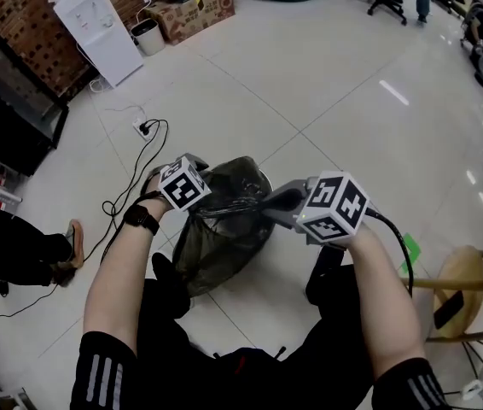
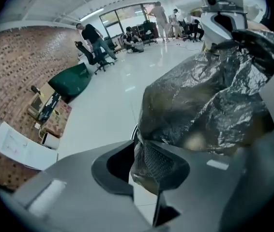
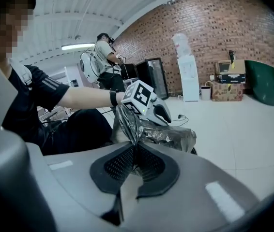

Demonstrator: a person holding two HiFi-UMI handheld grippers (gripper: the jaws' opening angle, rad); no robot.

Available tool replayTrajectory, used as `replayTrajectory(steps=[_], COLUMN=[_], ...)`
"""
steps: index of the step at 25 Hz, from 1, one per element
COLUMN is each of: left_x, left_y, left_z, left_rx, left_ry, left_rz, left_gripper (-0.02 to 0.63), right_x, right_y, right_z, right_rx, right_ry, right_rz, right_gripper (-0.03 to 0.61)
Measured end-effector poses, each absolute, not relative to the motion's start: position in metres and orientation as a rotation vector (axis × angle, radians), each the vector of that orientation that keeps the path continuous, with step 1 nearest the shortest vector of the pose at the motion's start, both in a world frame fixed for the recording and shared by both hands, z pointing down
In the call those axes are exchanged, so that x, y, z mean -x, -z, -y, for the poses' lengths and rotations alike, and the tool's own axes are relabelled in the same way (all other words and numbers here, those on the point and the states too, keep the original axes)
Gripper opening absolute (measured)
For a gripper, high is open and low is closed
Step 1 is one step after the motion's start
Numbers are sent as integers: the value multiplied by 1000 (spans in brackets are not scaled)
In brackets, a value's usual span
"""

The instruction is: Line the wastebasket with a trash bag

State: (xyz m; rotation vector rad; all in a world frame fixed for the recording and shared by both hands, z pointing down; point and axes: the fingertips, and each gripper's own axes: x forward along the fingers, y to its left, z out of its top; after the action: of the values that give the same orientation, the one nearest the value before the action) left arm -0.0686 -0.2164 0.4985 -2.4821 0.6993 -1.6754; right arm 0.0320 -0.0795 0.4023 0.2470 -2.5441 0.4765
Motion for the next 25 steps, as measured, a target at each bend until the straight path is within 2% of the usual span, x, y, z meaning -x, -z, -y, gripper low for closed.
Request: replayTrajectory(steps=[9,15,19,25], left_x=[65,67,80,113], left_y=[-600,-628,-595,-477], left_z=[221,229,243,242], left_rx=[2438,2393,2436,2567], left_ry=[1854,1880,1777,1456], left_rz=[-557,-495,-607,-864], left_gripper=[63,87,89,85], right_x=[-35,-28,-23,-28], right_y=[-457,-478,-492,-502], right_z=[109,128,136,144], right_rx=[-384,-459,-476,-556], right_ry=[-380,-338,-344,-331], right_rz=[2364,2301,2267,2225], right_gripper=[8,8,8,8])
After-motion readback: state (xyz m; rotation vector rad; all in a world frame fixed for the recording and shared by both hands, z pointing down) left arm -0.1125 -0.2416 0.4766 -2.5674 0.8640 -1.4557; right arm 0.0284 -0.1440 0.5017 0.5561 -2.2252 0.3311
